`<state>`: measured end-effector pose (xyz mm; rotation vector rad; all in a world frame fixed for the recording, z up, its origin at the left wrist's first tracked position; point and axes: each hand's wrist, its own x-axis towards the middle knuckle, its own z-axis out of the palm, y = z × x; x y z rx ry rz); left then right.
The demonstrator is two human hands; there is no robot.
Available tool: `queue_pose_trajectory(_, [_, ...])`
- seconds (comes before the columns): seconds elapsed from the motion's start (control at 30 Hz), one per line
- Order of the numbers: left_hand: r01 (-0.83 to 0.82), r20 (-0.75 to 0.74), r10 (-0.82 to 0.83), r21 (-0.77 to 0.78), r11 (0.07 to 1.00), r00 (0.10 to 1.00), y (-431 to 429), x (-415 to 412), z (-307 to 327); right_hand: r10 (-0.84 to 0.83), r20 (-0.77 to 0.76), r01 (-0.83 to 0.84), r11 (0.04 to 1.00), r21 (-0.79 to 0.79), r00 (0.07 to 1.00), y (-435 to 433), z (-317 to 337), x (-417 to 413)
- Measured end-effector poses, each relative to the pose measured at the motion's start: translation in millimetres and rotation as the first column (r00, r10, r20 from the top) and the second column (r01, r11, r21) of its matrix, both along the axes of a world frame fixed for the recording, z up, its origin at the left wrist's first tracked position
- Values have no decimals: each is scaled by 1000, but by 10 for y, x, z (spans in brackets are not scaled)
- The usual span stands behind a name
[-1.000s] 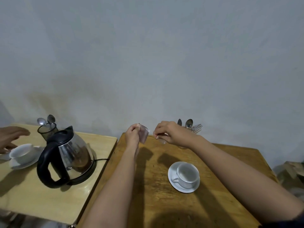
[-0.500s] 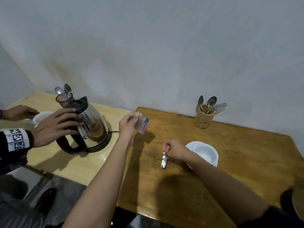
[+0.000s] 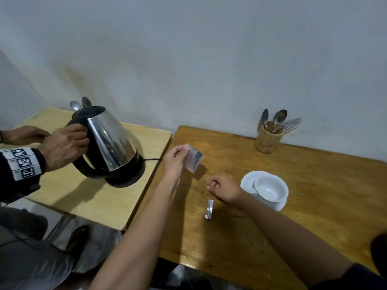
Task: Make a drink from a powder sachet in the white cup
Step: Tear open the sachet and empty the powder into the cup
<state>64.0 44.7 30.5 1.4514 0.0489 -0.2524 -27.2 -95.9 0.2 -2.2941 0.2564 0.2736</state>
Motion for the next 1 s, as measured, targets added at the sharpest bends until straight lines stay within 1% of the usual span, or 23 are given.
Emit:
queue_pose_trajectory(0.03, [18, 6, -18, 7, 1000, 1000, -90, -10, 32, -41, 37, 38, 996, 79, 998, -17, 107, -13])
queue_pose_trajectory(0.1, [57, 28, -57, 11, 998, 998, -300, -41, 108, -124, 73, 99, 954, 283, 990, -62, 324, -55])
queue_pose_trajectory(0.13, [73, 39, -73, 8, 997, 997, -417, -65, 157, -157, 84, 118, 928, 354, 984, -102, 413, -77])
queue_pose_trajectory(0.17, [87, 44, -87, 0, 996, 995, -538, -90, 205, -192, 102, 138, 910, 391, 976, -149, 485, -99])
queue_pose_trajectory(0.23, [120, 45, -119, -16, 993, 992, -795, -149, 290, -294, 143, 210, 880, 425, 945, -268, 583, -154])
queue_pose_trajectory(0.33, [183, 53, -180, -51, 982, 982, -1148, -265, 383, -471, 214, 333, 818, 469, 856, -486, 652, -282])
queue_pose_trajectory(0.43, [266, 64, -265, -21, 964, 962, -1410, -401, 428, -568, 247, 415, 778, 471, 785, -750, 660, -463])
queue_pose_trajectory(0.5, [329, 81, -329, 14, 944, 941, -1533, -484, 439, -629, 237, 474, 738, 480, 740, -942, 638, -598])
queue_pose_trajectory(0.57, [408, 104, -411, 49, 912, 906, -1618, -546, 422, -690, 205, 517, 676, 526, 694, -1097, 626, -731])
queue_pose_trajectory(0.7, [561, 104, -580, 164, 811, 808, -1731, -649, 374, -770, 112, 544, 538, 644, 628, -1301, 601, -949])
queue_pose_trajectory(0.77, [634, 99, -659, 199, 747, 746, -1762, -693, 368, -789, 76, 551, 491, 675, 610, -1371, 594, -1030])
queue_pose_trajectory(0.8, [664, 101, -697, 233, 710, 710, -1774, -710, 365, -787, 74, 560, 498, 662, 613, -1409, 590, -1062])
queue_pose_trajectory(0.83, [683, 99, -730, 284, 672, 677, -1789, -719, 355, -774, 83, 573, 531, 624, 628, -1448, 582, -1089])
queue_pose_trajectory(0.9, [701, 68, -776, 386, 600, 627, -1827, -720, 320, -727, 110, 586, 625, 517, 678, -1519, 563, -1129])
queue_pose_trajectory(1.0, [713, 30, -820, 477, 514, 571, -1895, -712, 264, -657, 129, 594, 735, 327, 743, -1601, 551, -1139])
